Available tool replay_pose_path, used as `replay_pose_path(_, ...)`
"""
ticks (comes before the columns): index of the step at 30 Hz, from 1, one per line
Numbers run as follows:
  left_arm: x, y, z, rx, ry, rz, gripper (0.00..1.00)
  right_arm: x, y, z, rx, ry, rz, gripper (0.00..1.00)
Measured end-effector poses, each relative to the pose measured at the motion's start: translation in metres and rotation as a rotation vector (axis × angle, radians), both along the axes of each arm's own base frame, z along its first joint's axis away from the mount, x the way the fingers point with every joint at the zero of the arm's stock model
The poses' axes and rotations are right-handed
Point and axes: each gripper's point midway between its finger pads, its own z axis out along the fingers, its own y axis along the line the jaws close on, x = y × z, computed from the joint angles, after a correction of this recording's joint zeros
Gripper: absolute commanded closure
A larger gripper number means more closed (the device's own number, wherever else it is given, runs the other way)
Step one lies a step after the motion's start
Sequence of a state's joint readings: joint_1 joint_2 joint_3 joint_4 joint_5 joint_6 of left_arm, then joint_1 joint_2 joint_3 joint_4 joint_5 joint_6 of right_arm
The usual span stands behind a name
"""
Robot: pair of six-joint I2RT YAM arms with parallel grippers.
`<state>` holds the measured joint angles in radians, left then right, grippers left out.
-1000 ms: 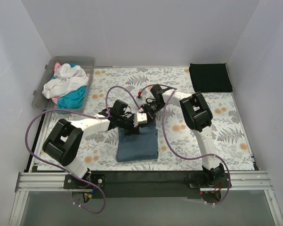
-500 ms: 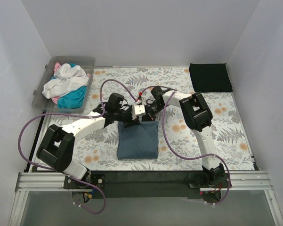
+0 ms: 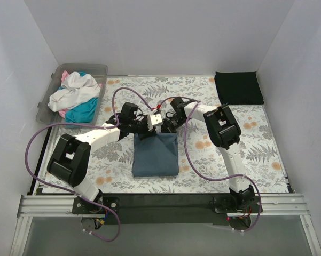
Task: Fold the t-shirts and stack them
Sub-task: Fold the tshirt
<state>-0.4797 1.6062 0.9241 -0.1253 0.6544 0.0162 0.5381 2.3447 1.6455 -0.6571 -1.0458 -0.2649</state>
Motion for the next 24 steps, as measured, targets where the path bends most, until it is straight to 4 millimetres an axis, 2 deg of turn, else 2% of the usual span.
replay_pose_path(5, -0.010, 0.002, 0.002, -0.012, -0.017, -0.031, 1.00, 0.015, 0.002, 0.005, -0.042, -0.085, -0.006, 0.81)
replay_pose_path(11, -0.025, 0.006, 0.016, -0.033, -0.067, -0.076, 1.00, 0.037, 0.009, 0.024, -0.032, -0.204, -0.011, 0.80)
replay_pose_path(15, -0.029, 0.004, 0.017, -0.036, -0.072, -0.094, 1.00, 0.044, 0.013, 0.032, -0.019, -0.238, -0.013, 0.80)
replay_pose_path(19, -0.030, 0.004, 0.016, -0.035, -0.072, -0.097, 1.00, 0.042, 0.014, 0.025, -0.018, -0.218, -0.008, 0.83)
replay_pose_path(24, -0.030, 0.003, 0.017, -0.035, -0.073, -0.097, 1.00, 0.029, 0.012, 0.002, -0.019, -0.134, 0.011, 0.85)
